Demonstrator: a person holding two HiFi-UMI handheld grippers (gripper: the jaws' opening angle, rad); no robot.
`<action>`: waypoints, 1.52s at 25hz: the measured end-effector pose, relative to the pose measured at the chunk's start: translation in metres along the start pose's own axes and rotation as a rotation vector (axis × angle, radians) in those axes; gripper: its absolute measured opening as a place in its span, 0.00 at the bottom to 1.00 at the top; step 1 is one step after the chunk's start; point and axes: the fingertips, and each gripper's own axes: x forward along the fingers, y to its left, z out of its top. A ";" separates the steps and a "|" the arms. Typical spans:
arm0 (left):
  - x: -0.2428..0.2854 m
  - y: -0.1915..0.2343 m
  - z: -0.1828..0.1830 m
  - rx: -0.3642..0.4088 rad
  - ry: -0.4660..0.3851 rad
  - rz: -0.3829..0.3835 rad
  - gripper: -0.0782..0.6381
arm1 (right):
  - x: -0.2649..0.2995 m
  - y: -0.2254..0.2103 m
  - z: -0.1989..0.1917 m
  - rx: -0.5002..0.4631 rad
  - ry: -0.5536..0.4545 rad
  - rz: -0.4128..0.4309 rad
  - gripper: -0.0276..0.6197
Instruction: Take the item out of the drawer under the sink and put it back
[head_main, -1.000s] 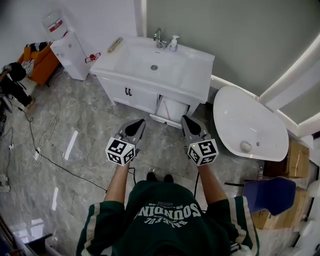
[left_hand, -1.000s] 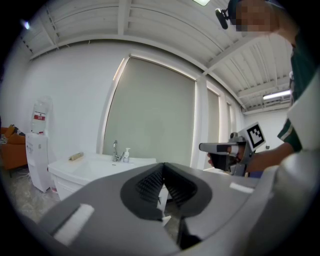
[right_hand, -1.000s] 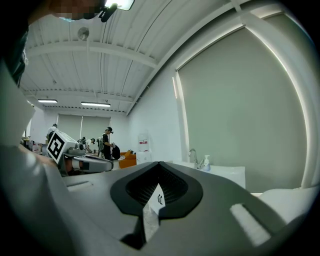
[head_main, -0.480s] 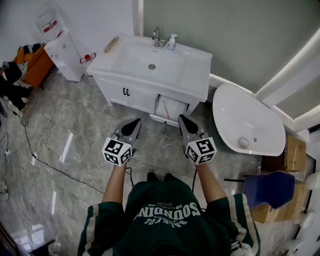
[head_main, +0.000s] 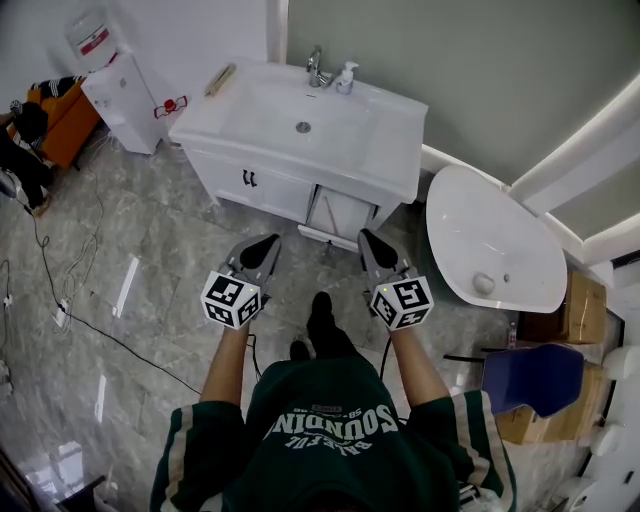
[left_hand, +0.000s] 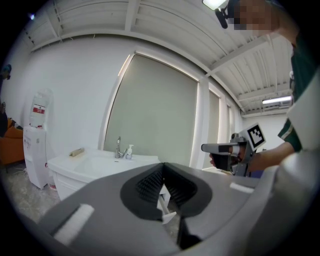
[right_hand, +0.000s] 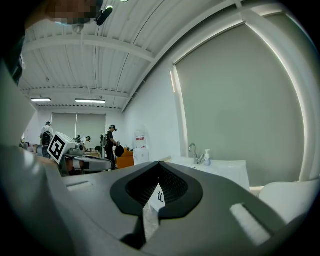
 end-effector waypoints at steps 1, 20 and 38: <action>0.003 0.003 -0.001 0.000 0.002 0.000 0.18 | 0.004 -0.003 -0.002 0.001 0.003 -0.001 0.05; 0.135 0.103 0.041 0.026 0.025 0.051 0.18 | 0.160 -0.106 0.014 0.035 0.005 0.047 0.05; 0.196 0.164 0.052 0.007 0.043 0.088 0.18 | 0.254 -0.149 0.021 0.040 0.011 0.073 0.05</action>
